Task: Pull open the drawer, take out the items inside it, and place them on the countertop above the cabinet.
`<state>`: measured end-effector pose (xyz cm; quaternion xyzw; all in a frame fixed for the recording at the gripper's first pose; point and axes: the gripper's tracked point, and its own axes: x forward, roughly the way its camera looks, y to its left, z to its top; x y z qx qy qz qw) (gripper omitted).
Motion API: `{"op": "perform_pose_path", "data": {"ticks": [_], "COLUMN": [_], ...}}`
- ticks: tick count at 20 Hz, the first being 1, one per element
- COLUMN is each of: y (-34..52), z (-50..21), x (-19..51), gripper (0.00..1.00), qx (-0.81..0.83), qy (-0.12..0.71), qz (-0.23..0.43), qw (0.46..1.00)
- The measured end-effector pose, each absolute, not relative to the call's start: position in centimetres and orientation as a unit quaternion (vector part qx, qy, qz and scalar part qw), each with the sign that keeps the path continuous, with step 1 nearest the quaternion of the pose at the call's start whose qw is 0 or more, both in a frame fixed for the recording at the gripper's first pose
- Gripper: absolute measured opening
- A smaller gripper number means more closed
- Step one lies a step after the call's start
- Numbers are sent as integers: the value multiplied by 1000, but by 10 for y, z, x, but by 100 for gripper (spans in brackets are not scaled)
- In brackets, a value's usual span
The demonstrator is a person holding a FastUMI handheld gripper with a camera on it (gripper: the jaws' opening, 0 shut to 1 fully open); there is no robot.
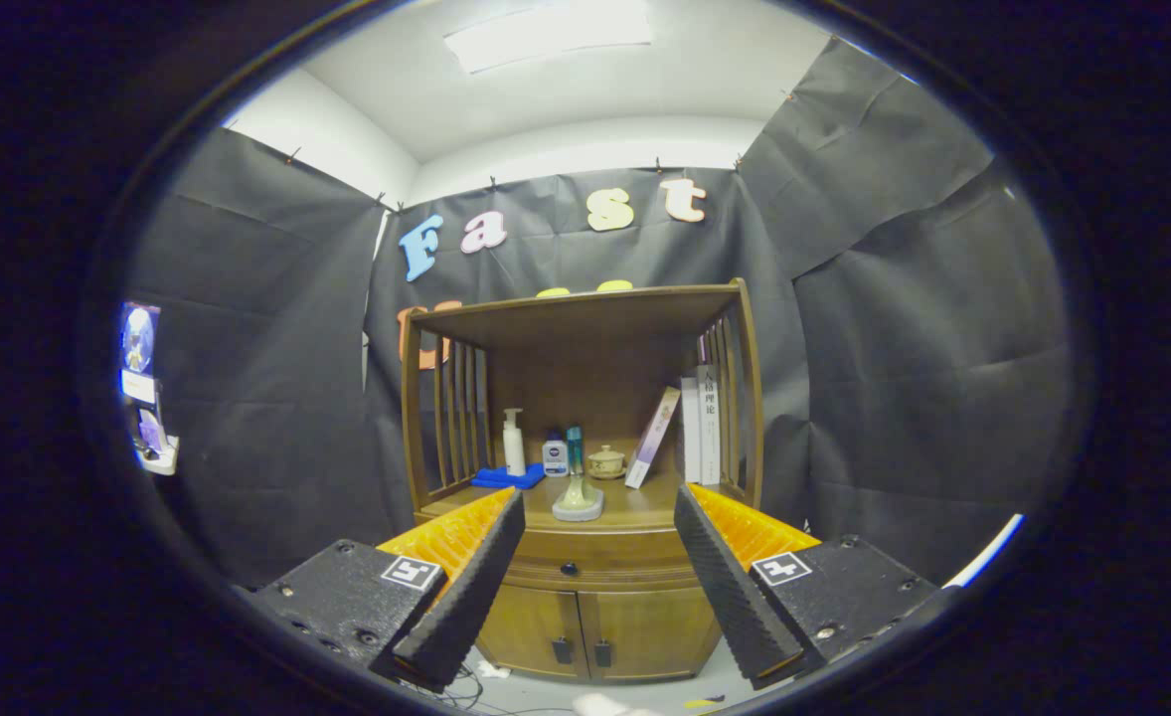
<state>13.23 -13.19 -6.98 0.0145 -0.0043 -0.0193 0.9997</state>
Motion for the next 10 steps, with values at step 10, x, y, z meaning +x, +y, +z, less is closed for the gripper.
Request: {"op": "perform_pose_path", "data": {"ticks": [10], "y": [-118], "z": [-75], "x": [131], "gripper": [99], "qx": [2], "qy": [2], "qz": [-7], "qw": [1000]}}
